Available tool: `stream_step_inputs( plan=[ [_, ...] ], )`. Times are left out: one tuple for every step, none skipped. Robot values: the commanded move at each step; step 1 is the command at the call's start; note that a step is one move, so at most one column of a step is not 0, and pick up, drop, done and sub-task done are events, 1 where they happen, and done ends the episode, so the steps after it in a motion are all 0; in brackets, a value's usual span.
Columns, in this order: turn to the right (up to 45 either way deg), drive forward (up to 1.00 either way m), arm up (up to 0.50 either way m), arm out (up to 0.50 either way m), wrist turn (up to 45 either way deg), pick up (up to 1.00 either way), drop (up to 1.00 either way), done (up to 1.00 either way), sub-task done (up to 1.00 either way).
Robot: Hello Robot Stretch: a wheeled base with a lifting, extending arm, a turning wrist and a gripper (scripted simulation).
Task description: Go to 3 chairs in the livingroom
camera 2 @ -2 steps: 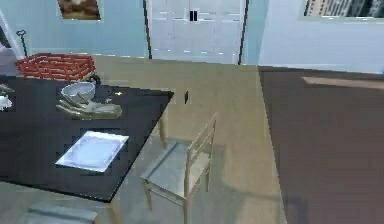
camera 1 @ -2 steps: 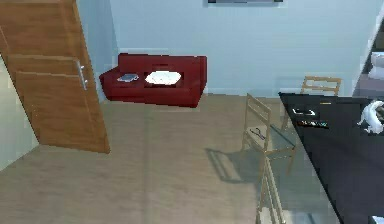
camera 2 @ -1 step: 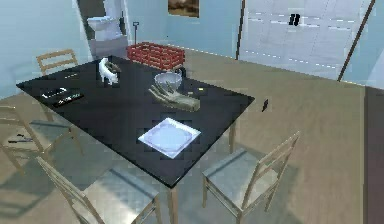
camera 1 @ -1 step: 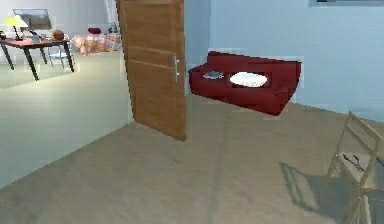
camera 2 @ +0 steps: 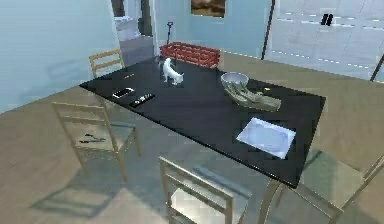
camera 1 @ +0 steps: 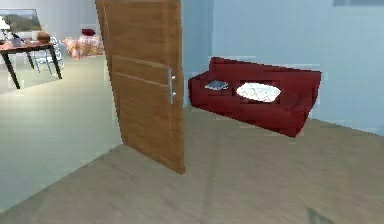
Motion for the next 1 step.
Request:
stream_step_inputs(
  plan=[
    [30.0, 0.00, 0.00, 0.00, 0.0, 0.00, 0.00, 0.00, 0.00]
  ],
)
